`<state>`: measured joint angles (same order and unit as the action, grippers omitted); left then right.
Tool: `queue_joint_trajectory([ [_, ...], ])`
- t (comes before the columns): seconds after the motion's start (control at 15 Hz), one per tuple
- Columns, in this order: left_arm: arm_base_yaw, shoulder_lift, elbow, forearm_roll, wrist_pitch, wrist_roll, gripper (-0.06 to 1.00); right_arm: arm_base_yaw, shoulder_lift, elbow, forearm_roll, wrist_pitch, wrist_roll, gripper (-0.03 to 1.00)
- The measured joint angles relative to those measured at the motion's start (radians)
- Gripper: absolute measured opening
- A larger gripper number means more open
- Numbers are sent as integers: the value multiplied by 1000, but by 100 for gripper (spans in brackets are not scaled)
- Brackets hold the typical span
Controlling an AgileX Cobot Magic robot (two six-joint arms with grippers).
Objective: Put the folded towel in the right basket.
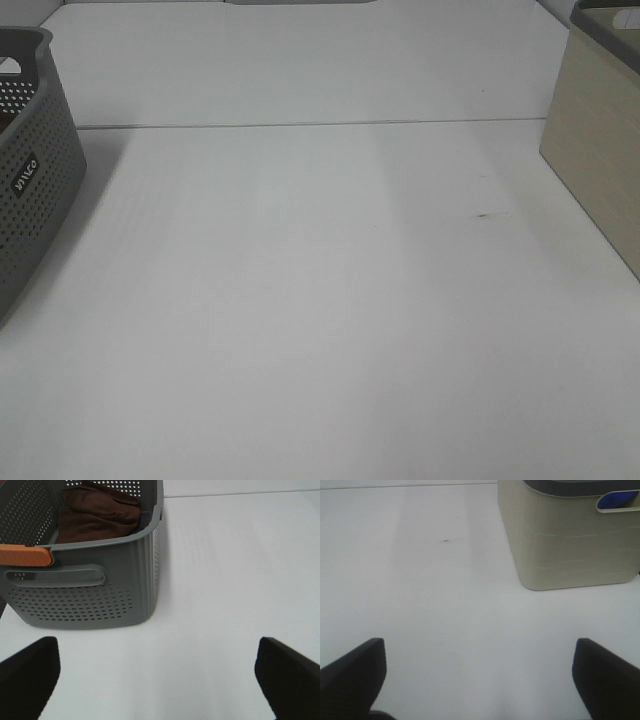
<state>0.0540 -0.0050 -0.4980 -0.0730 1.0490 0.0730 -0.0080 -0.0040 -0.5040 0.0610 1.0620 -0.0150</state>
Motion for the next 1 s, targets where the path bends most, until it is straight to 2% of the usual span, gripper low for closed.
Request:
queue_joint_trajectory([
  [1.0, 0, 0, 0, 0, 0, 0, 99, 0, 0, 0, 0, 0, 0, 96],
])
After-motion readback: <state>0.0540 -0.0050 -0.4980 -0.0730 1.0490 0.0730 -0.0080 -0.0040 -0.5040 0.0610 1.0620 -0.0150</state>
